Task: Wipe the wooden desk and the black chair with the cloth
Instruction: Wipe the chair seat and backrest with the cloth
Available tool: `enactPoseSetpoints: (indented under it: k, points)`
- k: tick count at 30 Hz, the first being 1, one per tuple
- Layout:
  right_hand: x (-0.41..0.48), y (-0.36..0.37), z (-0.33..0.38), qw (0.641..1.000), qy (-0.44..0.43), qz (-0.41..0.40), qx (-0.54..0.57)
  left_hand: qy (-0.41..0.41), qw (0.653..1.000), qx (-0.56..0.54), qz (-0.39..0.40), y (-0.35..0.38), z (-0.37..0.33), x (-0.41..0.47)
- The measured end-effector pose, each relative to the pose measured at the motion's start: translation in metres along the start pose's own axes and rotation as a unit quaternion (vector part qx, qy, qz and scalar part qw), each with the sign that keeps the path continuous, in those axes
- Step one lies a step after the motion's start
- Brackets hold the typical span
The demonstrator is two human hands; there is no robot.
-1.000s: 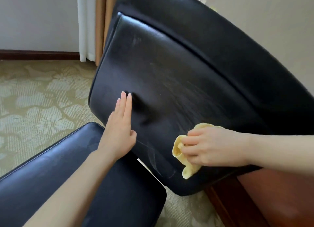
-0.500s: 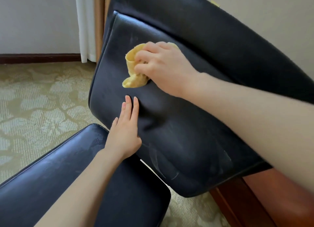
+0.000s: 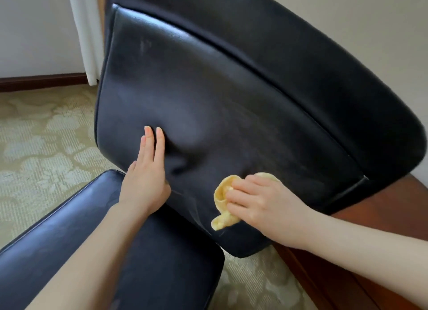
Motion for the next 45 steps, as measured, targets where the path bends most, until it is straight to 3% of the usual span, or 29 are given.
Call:
enactPoseSetpoints:
  k: [3,9,20,26,32,38,41,45]
  points:
    - [-0.034,0.02,0.017,0.997,-0.044,0.057,-0.005,-0.004,1.0,0.013,0.0,-0.003,0.0,-0.003]
    - [-0.059,0.01,0.01,0.991,-0.101,0.084,-0.035,-0.022,0.998,0.051,-0.009,-0.008,-0.006,-0.005]
    - [0.016,-0.074,-0.065,0.99,-0.104,0.07,-0.069,-0.023,0.998,0.047,0.025,-0.013,-0.008,-0.01]
    - [0.1,-0.103,-0.085,0.995,-0.014,0.038,-0.096,-0.032,0.998,0.039,0.03,-0.013,-0.007,-0.011]
    - [0.158,-0.131,-0.097,0.993,0.113,-0.041,0.006,-0.032,0.998,-0.05,-0.025,-0.02,-0.035,-0.026]
    - [0.117,-0.101,-0.085,0.991,0.115,-0.054,0.031,-0.027,0.987,-0.154,0.042,0.005,-0.078,-0.031]
    - [0.072,-0.083,-0.074,0.994,0.092,-0.054,0.011,-0.047,0.992,-0.102,0.052,0.006,-0.078,-0.027]
    - [0.001,-0.07,-0.064,0.988,0.087,-0.129,-0.021,-0.055,0.995,-0.058,0.064,0.008,-0.073,-0.025]
Point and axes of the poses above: each hand's wrist, its own x-axis towards the middle knuckle, its own y-axis out of the palm, z = x × y, the point moved 10 cm from there along x, towards the middle knuckle, and after that the axes turned 12 degrees about z, right-handed, at the moved point
